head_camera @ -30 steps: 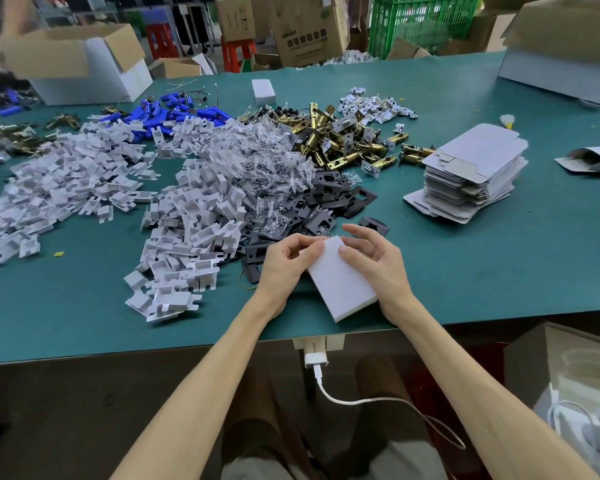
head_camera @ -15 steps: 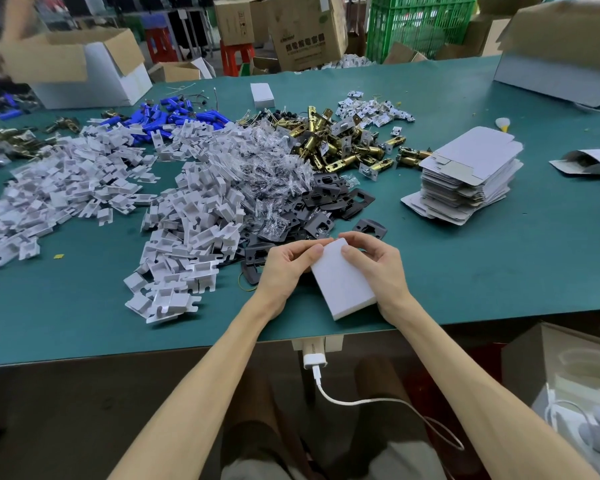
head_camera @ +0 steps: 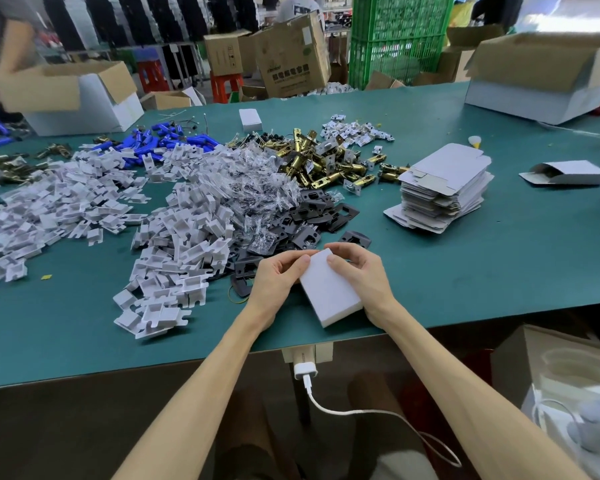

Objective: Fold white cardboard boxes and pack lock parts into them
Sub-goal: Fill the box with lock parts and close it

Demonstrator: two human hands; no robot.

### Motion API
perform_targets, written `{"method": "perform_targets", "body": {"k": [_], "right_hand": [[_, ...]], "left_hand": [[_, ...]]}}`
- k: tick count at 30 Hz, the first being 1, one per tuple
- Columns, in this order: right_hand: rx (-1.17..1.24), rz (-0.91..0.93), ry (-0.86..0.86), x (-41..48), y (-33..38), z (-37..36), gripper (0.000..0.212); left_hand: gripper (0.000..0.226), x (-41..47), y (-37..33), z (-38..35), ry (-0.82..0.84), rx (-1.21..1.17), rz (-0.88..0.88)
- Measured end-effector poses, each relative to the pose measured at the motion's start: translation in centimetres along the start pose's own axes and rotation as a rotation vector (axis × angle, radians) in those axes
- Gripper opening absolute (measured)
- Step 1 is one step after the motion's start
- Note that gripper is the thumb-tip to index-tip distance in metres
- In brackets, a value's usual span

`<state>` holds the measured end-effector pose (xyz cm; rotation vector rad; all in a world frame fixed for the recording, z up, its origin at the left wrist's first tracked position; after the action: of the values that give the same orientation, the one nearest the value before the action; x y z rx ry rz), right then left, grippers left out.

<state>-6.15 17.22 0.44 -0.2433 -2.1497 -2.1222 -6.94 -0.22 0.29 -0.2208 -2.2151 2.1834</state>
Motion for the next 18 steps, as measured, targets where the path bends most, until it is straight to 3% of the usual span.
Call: {"method": "perform_targets", "body": {"k": [18], "right_hand": [[-0.048, -0.001, -0.006, -0.04, 0.34, 0.14, 0.017]], "left_hand": [[0.021, 0.52, -0.19, -0.29, 0.046, -0.020, -0.045]]}}
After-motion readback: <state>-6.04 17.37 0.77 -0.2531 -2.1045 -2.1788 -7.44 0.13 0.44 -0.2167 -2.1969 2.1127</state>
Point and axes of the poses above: each hand's wrist, its own x-axis towards the middle knuckle, its own z-axis out of the back of the hand, y = z × x, the point moved 9 cm from there along x, towards the middle knuckle, and after that the axes turned 8 degrees about z, right-handed, at the moved point
